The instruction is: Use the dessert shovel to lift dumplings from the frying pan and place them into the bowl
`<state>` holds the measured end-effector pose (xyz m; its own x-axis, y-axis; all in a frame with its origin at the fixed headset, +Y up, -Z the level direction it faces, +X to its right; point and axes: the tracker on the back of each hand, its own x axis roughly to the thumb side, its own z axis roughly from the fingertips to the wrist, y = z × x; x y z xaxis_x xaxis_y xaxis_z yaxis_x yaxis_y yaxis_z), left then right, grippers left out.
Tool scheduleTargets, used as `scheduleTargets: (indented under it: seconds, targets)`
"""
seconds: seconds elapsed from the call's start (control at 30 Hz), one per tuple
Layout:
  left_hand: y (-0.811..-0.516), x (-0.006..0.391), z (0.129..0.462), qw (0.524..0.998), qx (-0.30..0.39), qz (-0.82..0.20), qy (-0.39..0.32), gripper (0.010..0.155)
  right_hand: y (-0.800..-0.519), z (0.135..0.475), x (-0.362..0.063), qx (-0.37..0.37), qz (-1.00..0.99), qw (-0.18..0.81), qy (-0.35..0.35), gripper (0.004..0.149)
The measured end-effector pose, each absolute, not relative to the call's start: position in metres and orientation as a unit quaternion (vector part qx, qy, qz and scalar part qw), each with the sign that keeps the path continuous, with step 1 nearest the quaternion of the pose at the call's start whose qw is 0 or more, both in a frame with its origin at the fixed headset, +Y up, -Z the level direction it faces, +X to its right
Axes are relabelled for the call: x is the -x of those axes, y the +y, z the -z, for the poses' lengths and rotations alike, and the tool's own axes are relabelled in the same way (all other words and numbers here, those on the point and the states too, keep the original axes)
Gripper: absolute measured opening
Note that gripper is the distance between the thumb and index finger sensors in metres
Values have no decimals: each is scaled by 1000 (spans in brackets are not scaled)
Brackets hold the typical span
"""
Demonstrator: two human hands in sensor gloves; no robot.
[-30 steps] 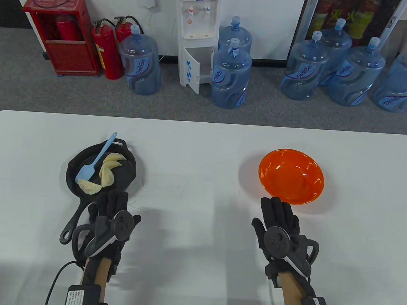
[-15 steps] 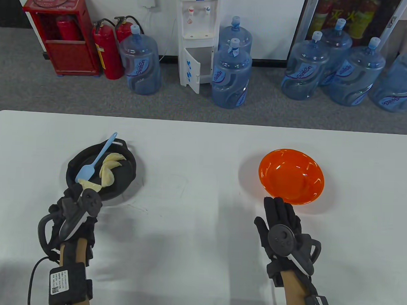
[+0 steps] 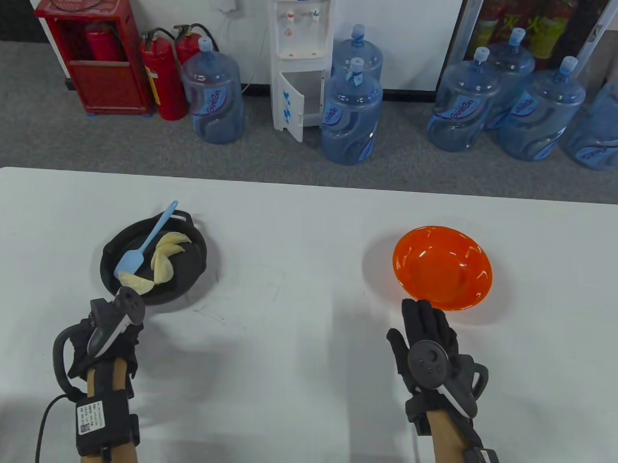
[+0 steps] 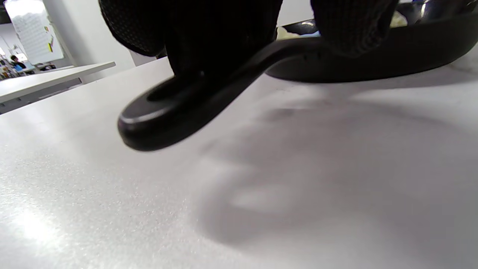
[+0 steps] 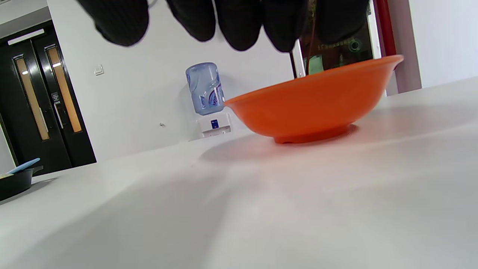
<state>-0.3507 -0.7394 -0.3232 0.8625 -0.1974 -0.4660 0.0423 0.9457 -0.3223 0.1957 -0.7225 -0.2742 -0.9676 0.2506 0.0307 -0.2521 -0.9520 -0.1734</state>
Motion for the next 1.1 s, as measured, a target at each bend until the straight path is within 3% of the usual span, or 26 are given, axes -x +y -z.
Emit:
scheduleTargets:
  seconds: [0.7,1.1]
  targets:
    - [-767,363,333,962,130,18,237,56,-724,276,-199,4,-989,124,-80,68]
    - [-740,365,322,977,74,4,202,54,-725,275,-199,7,-990,114,-79,68]
